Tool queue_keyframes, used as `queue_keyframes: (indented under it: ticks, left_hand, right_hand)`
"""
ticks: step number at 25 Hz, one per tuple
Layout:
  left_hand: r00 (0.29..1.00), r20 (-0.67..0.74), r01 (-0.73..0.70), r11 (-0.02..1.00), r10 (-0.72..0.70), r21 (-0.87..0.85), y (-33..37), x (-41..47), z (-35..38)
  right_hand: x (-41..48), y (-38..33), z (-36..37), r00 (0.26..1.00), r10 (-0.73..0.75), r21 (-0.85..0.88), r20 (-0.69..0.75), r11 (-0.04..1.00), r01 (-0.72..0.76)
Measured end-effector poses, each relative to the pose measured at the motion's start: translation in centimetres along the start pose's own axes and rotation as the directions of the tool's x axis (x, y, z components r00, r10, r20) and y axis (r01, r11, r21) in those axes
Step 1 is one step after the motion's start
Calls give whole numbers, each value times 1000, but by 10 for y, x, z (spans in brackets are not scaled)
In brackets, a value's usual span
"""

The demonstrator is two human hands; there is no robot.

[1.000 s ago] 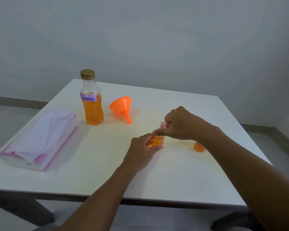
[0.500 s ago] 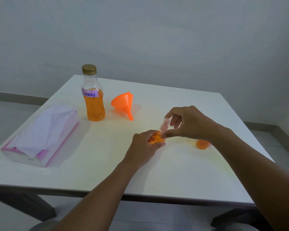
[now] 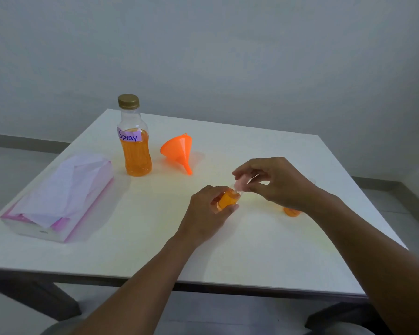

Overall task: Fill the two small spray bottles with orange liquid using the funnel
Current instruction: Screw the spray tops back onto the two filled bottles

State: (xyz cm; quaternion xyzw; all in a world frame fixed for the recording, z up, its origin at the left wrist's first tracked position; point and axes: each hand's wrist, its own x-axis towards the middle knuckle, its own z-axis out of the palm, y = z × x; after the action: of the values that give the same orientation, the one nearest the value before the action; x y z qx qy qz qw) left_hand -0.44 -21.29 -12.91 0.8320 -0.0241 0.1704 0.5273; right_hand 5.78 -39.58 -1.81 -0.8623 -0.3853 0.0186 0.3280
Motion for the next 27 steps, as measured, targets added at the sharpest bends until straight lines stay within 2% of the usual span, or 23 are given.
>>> queue_keyframes:
  ticks: [2, 5, 6, 10, 12, 14, 16, 18, 22, 27]
  left_hand:
    - [998, 12, -62, 997, 61, 42, 1, -1, -1]
    - [995, 22, -101, 992, 100, 73, 2, -2, -1]
    - [994, 26, -109, 991, 107, 79, 3, -2, -1]
    - [991, 24, -132, 988, 130, 85, 1, -1, 0]
    - [991, 31, -129, 990, 128, 51, -1, -2, 1]
    - [991, 36, -127, 991, 126, 52, -1, -3, 2]
    - [990, 34, -136, 989, 134, 60, -1, -2, 2]
    - [991, 29, -129, 991, 128, 34, 0, -3, 1]
    - [995, 47, -91, 995, 93, -34, 2, -3, 0]
    - [987, -39, -151, 987, 153, 63, -1, -4, 2]
  right_hand:
    - [0, -2, -3, 998, 55, -98, -16, 994, -56]
    - [1, 1, -7, 982, 178, -334, -65, 923, -190]
    - [1, 1, -9, 980, 189, -353, -67, 914, -200]
    - [-3, 1, -12, 992, 74, -196, 97, 979, -54]
    - [-3, 1, -6, 997, 26, -209, 74, 978, -10]
    - [-1, -2, 1, 999, 32, -267, 23, 963, -25]
    - [3, -5, 3, 995, 100, -298, 14, 950, -91]
    - [5, -7, -2, 987, 150, -283, 60, 950, -128]
    - [3, -6, -9, 984, 136, -271, 115, 957, -101]
    - [6, -11, 8, 989, 143, -327, 43, 937, -122]
